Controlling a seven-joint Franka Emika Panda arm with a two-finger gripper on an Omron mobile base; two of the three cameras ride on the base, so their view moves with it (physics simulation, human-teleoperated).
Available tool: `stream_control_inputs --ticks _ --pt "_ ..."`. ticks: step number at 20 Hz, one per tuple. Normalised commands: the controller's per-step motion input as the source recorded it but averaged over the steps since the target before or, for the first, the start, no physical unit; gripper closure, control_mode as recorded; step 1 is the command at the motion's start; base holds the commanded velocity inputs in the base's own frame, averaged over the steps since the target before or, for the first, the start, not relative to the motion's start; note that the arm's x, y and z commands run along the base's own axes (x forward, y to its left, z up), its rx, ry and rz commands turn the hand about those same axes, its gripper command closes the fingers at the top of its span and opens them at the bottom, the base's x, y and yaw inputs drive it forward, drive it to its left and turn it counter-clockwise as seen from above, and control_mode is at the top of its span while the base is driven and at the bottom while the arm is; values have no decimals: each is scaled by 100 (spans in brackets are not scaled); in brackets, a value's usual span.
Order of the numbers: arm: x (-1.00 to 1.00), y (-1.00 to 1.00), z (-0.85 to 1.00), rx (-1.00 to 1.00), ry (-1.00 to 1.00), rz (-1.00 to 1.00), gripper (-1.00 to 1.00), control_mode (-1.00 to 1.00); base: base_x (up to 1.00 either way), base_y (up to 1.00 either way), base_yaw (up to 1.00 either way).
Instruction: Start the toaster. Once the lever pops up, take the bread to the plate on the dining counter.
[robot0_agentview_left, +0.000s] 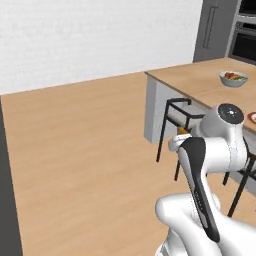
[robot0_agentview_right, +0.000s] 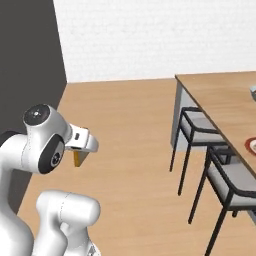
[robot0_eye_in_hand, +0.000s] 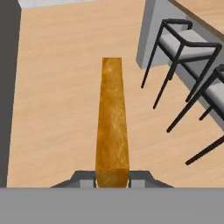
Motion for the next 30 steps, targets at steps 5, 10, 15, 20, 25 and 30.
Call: stream_control_inputs --ticks 5,10,15,20,25,30 --pt "0 0 0 0 0 0 100 100 100 26 -32" --pt "0 0 0 0 0 0 100 100 98 8 -48" --pt "0 0 0 0 0 0 100 100 72 0 -66" --pt "0 0 0 0 0 0 100 100 49 3 -74" --pt "0 0 0 0 0 0 100 100 47 5 -75" --pt "0 0 0 0 0 0 100 100 62 9 -68"
